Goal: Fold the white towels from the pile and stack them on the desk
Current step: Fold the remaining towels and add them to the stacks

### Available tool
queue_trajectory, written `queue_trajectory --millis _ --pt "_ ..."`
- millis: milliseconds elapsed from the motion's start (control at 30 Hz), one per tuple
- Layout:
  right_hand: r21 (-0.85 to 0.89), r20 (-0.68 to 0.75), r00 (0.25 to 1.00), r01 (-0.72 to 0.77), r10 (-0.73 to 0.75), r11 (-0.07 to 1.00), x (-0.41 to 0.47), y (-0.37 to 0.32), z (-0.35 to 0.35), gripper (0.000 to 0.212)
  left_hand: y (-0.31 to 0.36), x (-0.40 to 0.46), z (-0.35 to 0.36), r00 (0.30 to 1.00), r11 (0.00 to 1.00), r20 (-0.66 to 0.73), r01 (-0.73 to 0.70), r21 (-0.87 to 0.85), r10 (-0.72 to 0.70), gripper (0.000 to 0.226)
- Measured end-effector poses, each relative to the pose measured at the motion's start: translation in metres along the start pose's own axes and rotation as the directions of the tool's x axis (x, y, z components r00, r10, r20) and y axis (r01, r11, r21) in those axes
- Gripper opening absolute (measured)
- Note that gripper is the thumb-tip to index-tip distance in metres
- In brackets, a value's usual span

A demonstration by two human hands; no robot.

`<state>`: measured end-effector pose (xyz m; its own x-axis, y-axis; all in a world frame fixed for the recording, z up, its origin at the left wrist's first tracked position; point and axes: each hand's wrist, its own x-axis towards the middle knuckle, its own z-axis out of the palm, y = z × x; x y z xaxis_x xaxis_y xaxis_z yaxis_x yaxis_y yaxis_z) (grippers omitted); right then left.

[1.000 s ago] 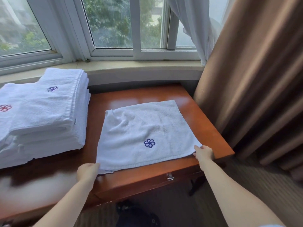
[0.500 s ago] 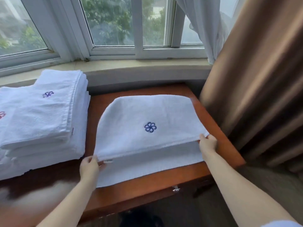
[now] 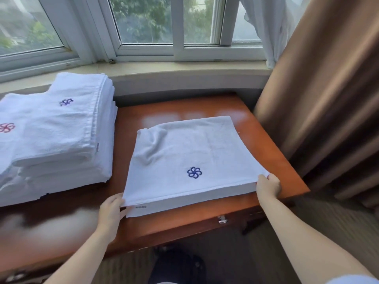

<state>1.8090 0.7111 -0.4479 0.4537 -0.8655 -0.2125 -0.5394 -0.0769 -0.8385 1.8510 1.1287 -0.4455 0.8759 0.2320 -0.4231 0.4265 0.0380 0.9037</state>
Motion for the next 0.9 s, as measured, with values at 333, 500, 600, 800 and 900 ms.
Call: queue_trajectory --millis 333,500,600,800,900 --pt "-0.067 -0.021 0.999 0.041 -0.042 0.997 -0.012 0.009 -0.008 0.024 -0.012 -0.012 -0.003 0.990 0.962 -0.100 -0.074 0.263 0.104 0.019" --pt "-0.036 0.028 0.996 0.090 -0.089 0.995 -0.019 0.016 -0.009 0.015 -0.013 -0.013 -0.006 0.990 0.969 -0.101 -0.072 0.238 0.098 0.017" --pt "-0.053 0.056 0.988 0.148 -0.145 0.988 -0.019 0.018 -0.010 0.021 -0.012 -0.015 -0.007 0.989 0.961 -0.077 -0.102 0.258 0.126 0.022" --pt "-0.124 0.093 0.982 0.178 -0.167 0.976 -0.017 0.016 -0.013 0.028 -0.009 -0.019 -0.016 0.969 0.843 0.110 -0.245 0.480 0.219 0.031" --pt "-0.237 0.078 0.975 0.220 -0.207 0.946 -0.016 0.021 -0.016 0.027 -0.010 -0.018 -0.028 0.939 0.675 0.212 -0.343 0.653 0.273 0.034"
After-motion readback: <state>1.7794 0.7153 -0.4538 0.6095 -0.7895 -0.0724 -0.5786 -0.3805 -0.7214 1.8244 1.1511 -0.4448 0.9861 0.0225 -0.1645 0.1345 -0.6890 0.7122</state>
